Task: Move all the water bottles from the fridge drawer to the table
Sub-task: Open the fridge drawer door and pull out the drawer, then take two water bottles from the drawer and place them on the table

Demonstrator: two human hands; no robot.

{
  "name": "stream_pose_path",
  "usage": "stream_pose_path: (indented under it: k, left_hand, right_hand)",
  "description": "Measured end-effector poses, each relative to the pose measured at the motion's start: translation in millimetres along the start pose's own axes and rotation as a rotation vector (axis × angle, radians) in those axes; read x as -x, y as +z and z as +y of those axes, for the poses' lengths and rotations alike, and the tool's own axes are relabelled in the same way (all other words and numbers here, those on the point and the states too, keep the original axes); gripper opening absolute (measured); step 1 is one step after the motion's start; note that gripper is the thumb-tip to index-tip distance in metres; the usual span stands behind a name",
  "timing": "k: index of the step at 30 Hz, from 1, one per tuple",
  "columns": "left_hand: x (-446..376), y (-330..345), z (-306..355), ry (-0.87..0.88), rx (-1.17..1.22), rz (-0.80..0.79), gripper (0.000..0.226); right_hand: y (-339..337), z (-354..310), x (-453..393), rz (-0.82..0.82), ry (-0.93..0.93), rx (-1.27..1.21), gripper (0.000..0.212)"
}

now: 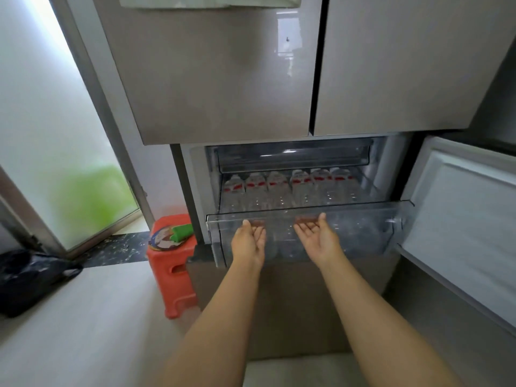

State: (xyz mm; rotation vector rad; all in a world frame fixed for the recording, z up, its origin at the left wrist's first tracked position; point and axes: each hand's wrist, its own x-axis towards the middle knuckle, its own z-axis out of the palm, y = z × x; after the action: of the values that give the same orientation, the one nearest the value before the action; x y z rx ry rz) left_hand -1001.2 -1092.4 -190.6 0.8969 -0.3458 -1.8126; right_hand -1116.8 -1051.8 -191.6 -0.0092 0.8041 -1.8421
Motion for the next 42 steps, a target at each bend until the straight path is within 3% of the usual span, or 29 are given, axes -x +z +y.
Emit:
stream_pose_path:
  k: [9, 14, 20, 22, 24, 25, 27, 30, 33, 37, 40, 42]
  left_hand:
    - [123, -46, -12, -0.056, 0.001, 0.020, 0.035]
    - [130, -46, -4, -0.069, 0.024, -0.035, 0.029]
    - [126, -55, 2, -0.168, -0.110, -0.081, 0.028]
    - [126, -60, 8, -0.213, -0.394, -0.051, 0.025]
    - [134, -64, 18, -0.215, -0.887, -0.107, 0.030]
    - [137, -64, 23, -0.162, -1.164, -0.152, 0.031]
    - [143, -57, 36, 0.036, -1.562, -0.252, 0.024]
    - [138, -29, 60, 0.302, -1.731, -0.326, 0.024]
    - [112, -7, 76, 0.452, -1.944, -0.277, 0.028]
    - [62, 0, 73, 0.364, -2.306, -0.136, 0.036]
    - [32, 0, 66, 0.236, -2.383, -0.100, 0.042]
    - [16, -2, 68, 0.264, -2.414, -0.108, 0.042]
  right_hand:
    - [-43, 6, 121, 0.043, 0.029, -0.007, 0.035]
    - [-43, 4, 125, 0.003, 0.064, 0.013, 0.032]
    - [-41, 5, 135, 0.024, 0.078, 0.072, 0.022]
    - [-39, 1, 137, 0.086, 0.091, 0.352, 0.022]
    - [-29, -14, 147, 0.096, 0.246, 0.909, 0.026]
    - [-22, -25, 151, 0.034, 0.346, 1.107, 0.026]
    - [-1, -47, 156, -0.139, 0.401, 1.237, 0.027]
    - [36, -62, 146, -0.236, 0.209, 1.394, 0.025]
    - [65, -50, 111, -0.277, 0.044, 1.641, 0.022]
    - [81, -12, 40, -0.223, -0.073, 1.806, 0.028]
    - [80, 18, -4, -0.064, -0.182, 1.961, 0.029]
    - [82, 29, -26, -0.002, -0.241, 2.063, 0.023]
